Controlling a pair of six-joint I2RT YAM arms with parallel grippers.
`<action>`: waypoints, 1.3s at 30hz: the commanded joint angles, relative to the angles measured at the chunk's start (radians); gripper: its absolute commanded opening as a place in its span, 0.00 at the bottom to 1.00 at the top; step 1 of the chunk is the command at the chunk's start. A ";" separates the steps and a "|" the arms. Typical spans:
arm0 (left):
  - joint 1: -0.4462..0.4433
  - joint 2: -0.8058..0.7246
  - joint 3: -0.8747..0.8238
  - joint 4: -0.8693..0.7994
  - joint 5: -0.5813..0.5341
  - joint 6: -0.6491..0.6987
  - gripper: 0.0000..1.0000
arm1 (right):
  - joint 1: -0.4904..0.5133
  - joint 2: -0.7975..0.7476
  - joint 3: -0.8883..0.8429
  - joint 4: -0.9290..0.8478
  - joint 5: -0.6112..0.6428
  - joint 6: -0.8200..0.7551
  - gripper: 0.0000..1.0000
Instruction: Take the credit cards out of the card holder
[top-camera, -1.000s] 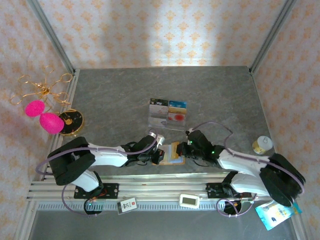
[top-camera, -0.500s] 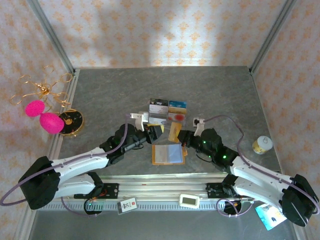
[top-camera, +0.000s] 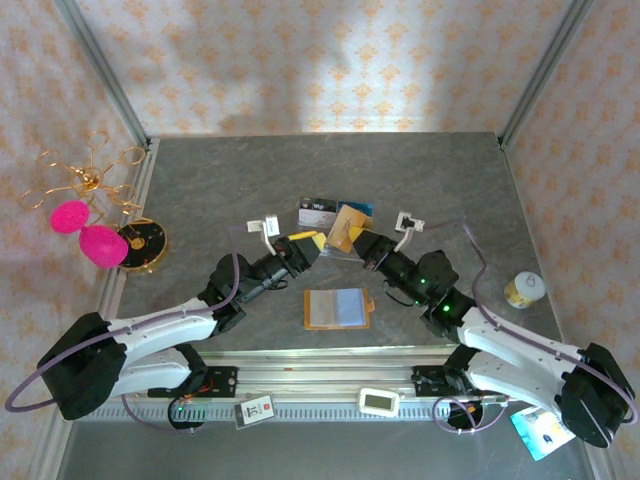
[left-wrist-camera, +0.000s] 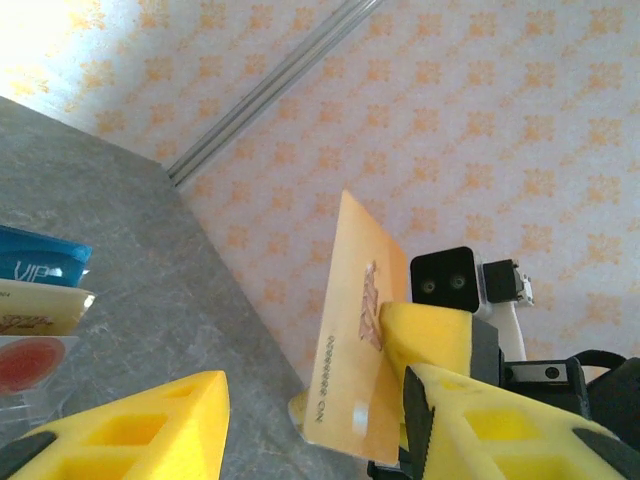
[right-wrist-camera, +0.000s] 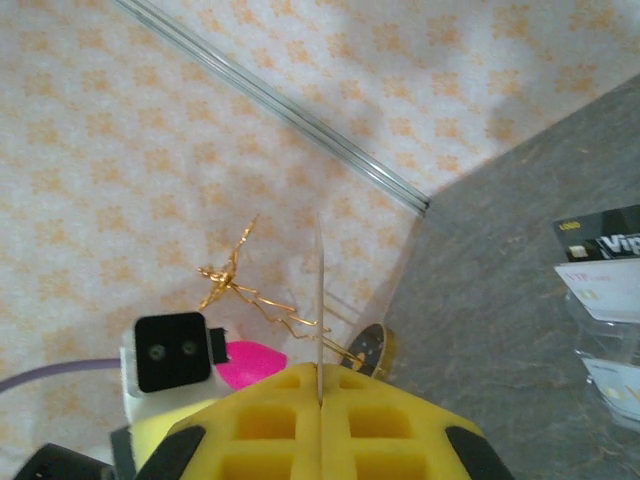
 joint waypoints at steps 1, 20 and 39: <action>0.010 0.021 -0.006 0.138 0.046 -0.043 0.46 | 0.003 0.025 0.040 0.111 -0.027 0.023 0.00; 0.022 0.037 -0.010 0.234 0.091 -0.087 0.22 | 0.088 0.124 0.072 0.134 0.019 -0.005 0.00; 0.096 -0.009 0.183 -0.318 0.210 0.236 0.00 | -0.062 -0.144 0.070 -0.505 0.113 -0.088 0.32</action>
